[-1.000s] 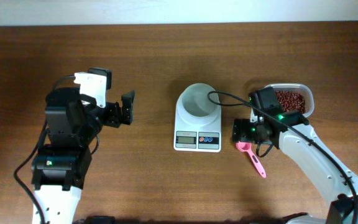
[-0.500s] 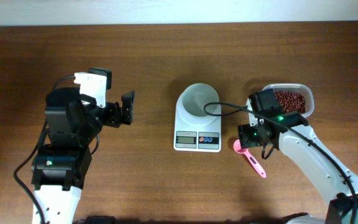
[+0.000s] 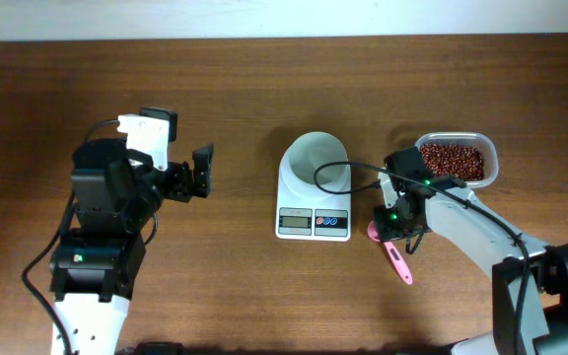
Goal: Scoop and weigh 50g on scale
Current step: 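Grasp the pink scoop handle with the right gripper and lift it, then carry the pink scoop with the right gripper toward the scale center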
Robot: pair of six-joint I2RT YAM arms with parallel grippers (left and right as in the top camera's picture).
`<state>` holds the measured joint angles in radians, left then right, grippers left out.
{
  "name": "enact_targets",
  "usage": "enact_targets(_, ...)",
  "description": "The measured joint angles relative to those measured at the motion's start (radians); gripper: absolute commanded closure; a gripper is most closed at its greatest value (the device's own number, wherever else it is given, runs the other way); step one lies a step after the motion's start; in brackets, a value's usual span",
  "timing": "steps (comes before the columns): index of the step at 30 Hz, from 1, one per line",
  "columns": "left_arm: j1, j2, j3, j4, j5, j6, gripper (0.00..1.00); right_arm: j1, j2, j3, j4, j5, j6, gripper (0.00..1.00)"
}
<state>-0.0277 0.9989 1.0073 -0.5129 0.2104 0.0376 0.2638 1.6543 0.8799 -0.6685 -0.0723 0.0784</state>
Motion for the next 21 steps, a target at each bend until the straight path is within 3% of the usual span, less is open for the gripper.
enact_targets(6, 0.0, 0.0, 0.0, 0.0, 0.0, 0.0, 0.01, 0.0, -0.016, 0.0, -0.022, -0.038, 0.238, 0.96)
enact_targets(17, 0.0, 0.001, 0.0, 0.0, 0.0, 0.0, 0.01, 0.0, -0.564, 0.022, -0.148, -0.107, 0.796, 0.96)
enact_targets(21, 0.0, 0.001, 0.0, 0.0, 0.0, 0.0, 0.01, 0.0, -0.639, 0.023, -0.114, -0.165, 0.905, 0.96)
